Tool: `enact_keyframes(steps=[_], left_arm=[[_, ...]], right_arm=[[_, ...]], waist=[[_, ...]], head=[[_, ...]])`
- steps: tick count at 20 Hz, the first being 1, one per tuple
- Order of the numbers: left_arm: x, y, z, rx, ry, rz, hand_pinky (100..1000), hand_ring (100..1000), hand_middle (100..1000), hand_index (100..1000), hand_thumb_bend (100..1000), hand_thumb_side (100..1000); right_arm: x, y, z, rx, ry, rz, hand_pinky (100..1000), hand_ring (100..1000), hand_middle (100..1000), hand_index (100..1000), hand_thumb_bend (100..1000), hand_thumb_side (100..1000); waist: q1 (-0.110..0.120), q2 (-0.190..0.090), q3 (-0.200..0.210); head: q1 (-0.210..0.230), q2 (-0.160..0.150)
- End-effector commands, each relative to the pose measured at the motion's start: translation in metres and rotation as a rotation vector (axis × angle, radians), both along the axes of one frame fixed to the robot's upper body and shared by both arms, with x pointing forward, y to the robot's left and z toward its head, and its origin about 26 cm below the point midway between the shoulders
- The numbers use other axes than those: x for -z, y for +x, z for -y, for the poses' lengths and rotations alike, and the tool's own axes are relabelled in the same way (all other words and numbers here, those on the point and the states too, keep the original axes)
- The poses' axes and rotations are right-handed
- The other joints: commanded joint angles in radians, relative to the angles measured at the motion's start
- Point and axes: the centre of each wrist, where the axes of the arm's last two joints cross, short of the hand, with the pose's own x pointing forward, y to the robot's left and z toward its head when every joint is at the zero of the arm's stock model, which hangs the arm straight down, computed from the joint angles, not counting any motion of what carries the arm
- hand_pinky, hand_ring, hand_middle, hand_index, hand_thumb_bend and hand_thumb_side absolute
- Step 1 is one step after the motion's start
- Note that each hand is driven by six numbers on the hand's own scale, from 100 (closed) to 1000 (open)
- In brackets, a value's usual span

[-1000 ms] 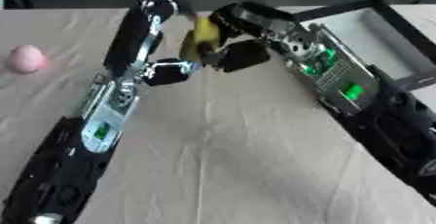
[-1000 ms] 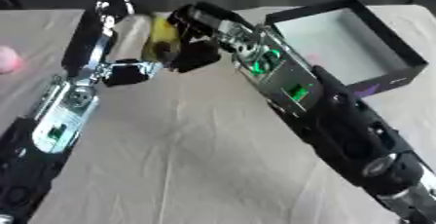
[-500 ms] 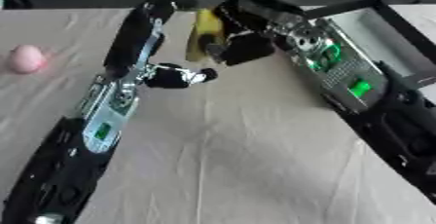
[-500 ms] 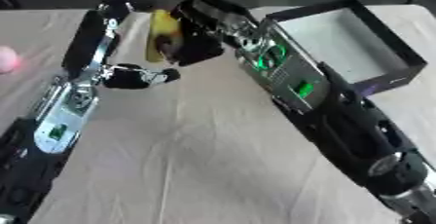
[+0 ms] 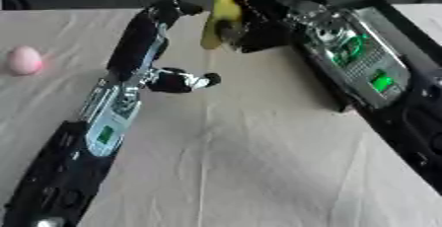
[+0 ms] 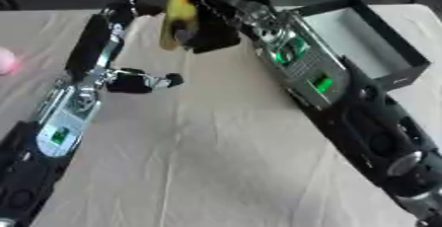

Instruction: Pick up the objects with one hand, pass them to the other hand, and then place them into the box on the other side of the table.

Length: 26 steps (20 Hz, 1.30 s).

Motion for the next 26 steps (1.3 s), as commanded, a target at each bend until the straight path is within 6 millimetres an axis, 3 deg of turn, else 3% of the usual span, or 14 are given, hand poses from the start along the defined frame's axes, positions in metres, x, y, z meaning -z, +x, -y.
enact_keyframes(steps=[1, 6, 17, 26], left_arm=[[-0.007, 0.002, -0.013, -0.041, 0.003, 0.019, 737, 696, 627, 763, 755, 239], [-0.003, 0.002, -0.023, -0.078, -0.002, -0.011, 729, 670, 608, 741, 662, 218], [-0.007, 0.001, -0.032, -0.105, -0.031, -0.023, 728, 661, 601, 735, 637, 224], [-0.007, 0.000, -0.035, -0.112, -0.030, -0.039, 726, 664, 610, 738, 614, 240]], right_arm=[[-0.018, -0.002, 0.019, 0.037, 0.021, 0.052, 903, 717, 517, 664, 100, 193], [-0.024, 0.001, 0.050, 0.121, 0.054, 0.065, 918, 726, 534, 682, 100, 225], [-0.025, 0.007, 0.138, 0.361, 0.117, 0.094, 931, 730, 556, 707, 100, 308], [-0.002, 0.019, 0.190, 0.569, 0.132, 0.068, 927, 736, 564, 714, 100, 330]], waist=[[-0.006, -0.034, -0.006], [-0.005, -0.038, -0.014], [0.000, -0.032, -0.012], [0.008, -0.032, -0.010]], head=[[0.006, -0.001], [0.008, -0.001], [-0.007, -0.001], [-0.025, -0.001]])
